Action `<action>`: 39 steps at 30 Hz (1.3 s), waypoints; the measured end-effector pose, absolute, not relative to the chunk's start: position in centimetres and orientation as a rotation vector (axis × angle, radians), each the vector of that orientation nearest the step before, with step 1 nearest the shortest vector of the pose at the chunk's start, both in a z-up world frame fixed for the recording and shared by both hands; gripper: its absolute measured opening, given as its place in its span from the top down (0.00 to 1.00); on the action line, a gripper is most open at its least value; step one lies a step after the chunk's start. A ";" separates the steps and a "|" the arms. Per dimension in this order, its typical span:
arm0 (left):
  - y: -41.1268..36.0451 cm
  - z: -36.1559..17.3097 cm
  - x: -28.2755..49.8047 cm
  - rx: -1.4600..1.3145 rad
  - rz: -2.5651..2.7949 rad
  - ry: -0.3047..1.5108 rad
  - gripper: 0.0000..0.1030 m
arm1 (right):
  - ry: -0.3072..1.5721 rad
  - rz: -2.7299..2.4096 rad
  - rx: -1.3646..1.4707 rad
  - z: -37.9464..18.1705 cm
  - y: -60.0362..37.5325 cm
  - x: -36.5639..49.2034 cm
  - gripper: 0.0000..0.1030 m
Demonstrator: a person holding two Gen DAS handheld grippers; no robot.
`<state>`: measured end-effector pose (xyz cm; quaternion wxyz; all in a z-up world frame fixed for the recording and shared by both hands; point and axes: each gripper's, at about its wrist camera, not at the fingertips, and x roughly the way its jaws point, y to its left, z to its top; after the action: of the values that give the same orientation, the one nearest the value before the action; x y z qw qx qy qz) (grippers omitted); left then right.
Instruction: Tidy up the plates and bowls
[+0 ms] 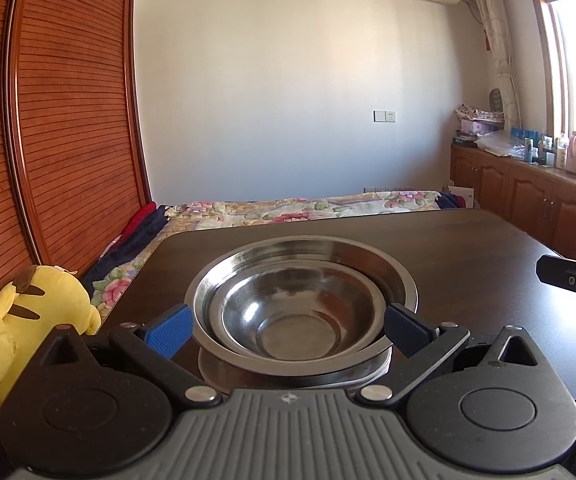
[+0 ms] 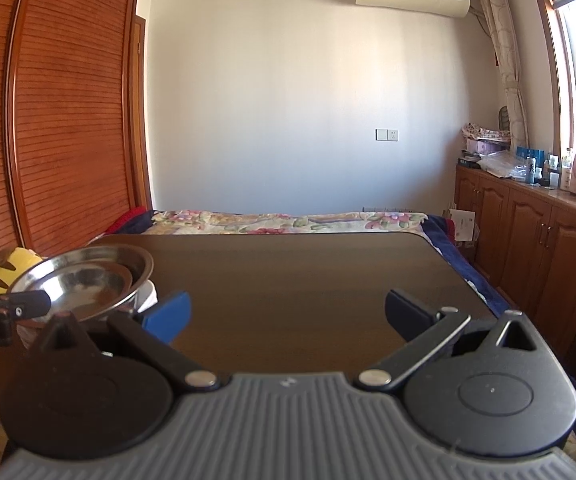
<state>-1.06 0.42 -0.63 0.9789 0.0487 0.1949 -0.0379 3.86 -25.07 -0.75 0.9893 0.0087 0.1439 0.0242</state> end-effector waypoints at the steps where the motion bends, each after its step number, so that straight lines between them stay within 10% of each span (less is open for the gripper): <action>1: 0.4 -0.6 -1.0 0.099 -0.077 0.392 0.00 | 0.288 0.049 0.019 -0.8 -25.1 3.8 0.00; 39: 0.0 -0.2 -1.4 0.109 -0.087 0.382 0.00 | 0.286 0.043 0.027 -0.7 -26.1 3.8 0.00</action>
<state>-1.41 -0.05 -0.25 0.9794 0.0543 0.1898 -0.0431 3.84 -26.10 -0.68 0.9895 0.0136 0.1425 0.0216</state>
